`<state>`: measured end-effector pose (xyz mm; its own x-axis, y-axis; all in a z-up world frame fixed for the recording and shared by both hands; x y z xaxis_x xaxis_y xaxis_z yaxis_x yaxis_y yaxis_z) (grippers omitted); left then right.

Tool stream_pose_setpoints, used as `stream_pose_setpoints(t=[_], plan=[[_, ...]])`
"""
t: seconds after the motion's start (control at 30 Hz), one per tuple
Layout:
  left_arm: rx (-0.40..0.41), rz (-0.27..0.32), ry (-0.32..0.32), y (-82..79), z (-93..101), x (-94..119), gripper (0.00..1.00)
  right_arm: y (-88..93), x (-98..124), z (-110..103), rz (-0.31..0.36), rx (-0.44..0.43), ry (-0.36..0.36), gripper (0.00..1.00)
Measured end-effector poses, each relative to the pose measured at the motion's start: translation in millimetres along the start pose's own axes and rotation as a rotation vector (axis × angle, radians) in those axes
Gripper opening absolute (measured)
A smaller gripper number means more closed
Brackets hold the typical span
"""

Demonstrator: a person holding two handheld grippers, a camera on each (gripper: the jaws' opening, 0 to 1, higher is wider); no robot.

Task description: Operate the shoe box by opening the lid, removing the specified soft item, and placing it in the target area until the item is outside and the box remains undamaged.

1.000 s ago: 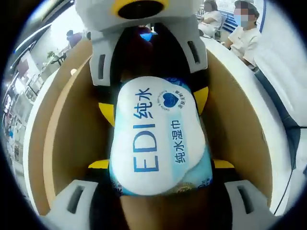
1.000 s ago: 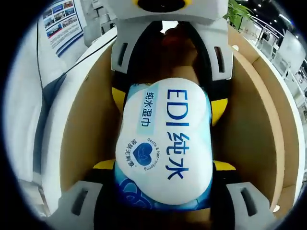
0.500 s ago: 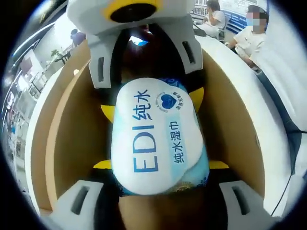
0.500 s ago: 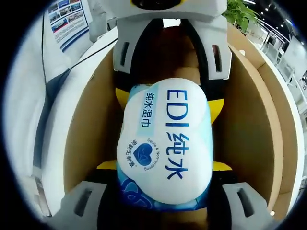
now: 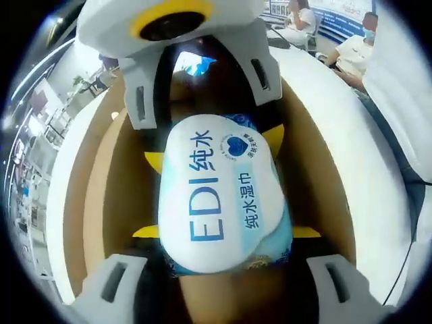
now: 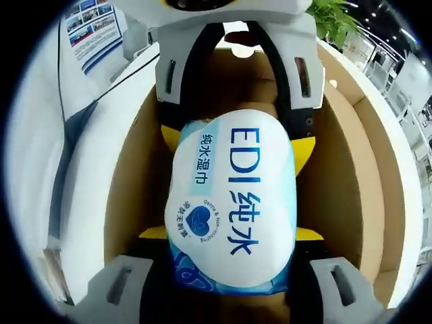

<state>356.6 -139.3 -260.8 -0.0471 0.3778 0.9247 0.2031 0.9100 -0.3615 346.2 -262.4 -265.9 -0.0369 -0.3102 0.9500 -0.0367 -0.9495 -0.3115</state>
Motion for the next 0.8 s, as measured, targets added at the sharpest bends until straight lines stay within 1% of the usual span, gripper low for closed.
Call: stream_pose_setpoints(t=[0.27, 0.33, 0.47, 0.8], plan=[[-0.016, -0.005, -0.060, -8.4, -2.1, 26, 0.68, -10.5, 27, 0, -0.004, 0.024, 0.058, 0.65], [-0.019, -0.003, -0.081, -11.7, -0.5, 34, 0.68, -12.7, 33, -1, -0.010, 0.033, 0.070, 0.64], [-0.014, -0.015, -0.099, -18.0, 3.8, 47, 0.68, -18.7, 46, -5, -0.021, 0.051, 0.090, 0.64], [-0.037, 0.003, -0.146, -22.8, 13.0, 71, 0.68, -30.7, 71, -18, -0.031, 0.066, 0.141, 0.64]])
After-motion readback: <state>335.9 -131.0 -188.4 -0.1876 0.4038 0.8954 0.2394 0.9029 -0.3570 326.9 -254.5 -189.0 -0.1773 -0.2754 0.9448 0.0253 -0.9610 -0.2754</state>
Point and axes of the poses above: the point that each gripper's makers call its tool centre point, and the gripper's own axes: x roughly backward along the fingers, z roughly to its right, y roughly out of its underside, the point moved 9 cm from there along x, roughly backward along the fingers, and after that the axes turned 6 degrees about -z, right-handed, at the moved point
